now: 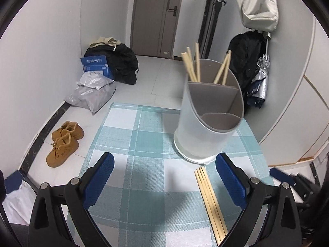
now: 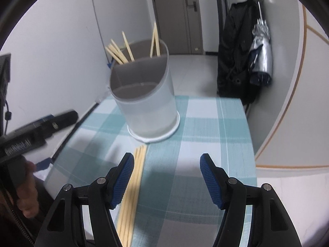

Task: Organize utensils
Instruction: 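Move both open tools back down to the chopsticks on the cloth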

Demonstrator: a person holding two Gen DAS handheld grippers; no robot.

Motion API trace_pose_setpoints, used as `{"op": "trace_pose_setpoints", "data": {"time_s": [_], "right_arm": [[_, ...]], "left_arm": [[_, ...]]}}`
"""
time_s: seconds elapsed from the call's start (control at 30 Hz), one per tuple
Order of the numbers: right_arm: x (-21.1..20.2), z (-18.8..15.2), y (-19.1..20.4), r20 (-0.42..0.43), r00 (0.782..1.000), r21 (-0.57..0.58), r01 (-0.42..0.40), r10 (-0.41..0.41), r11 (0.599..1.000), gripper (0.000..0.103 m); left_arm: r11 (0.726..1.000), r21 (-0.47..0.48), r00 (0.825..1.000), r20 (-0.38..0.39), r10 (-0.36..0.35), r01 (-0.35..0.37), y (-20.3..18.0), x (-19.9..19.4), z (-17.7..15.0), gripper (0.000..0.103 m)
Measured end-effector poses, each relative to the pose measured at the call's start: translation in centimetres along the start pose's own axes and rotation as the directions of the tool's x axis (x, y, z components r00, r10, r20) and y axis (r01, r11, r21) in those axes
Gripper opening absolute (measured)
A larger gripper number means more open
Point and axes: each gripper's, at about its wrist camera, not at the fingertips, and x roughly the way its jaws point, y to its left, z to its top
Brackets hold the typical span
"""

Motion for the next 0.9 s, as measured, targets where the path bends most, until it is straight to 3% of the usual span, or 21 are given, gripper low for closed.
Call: {"op": "trace_pose_setpoints", "data": {"time_s": [0.2,0.37,0.5,0.7,0.9], "right_arm": [[2.4,-0.2,0.6,-0.105,0.994,-0.02,0.004,-0.006,1.0,0.066],[5.2,-0.5,1.2,-0.208,0.978,-0.073,0.009,-0.024,0.997,0.065],[6.2,-0.6,1.8,-0.241,0.971,-0.087,-0.009,-0.013,0.996,0.061],[7.3,-1.1,3.4,-0.289,0.957,-0.121,-0.035,-0.002,0.992,0.054],[7.5,-1.0,4.1,-0.326,0.945,-0.149,-0.016,-0.034,0.989,0.039]], "left_arm": [[0.999,-0.032,1.0,-0.024,0.006,-0.006,1.6,0.6,0.0,0.096],[0.998,-0.068,0.999,-0.04,0.008,-0.01,2.7,0.9,0.3,0.096],[0.995,-0.096,0.999,-0.047,0.016,-0.02,3.6,1.2,0.8,0.096],[0.991,-0.132,0.996,-0.082,0.028,-0.039,4.5,1.7,0.9,0.096],[0.983,-0.179,0.993,-0.115,0.025,-0.046,5.6,2.1,0.8,0.096]]}}
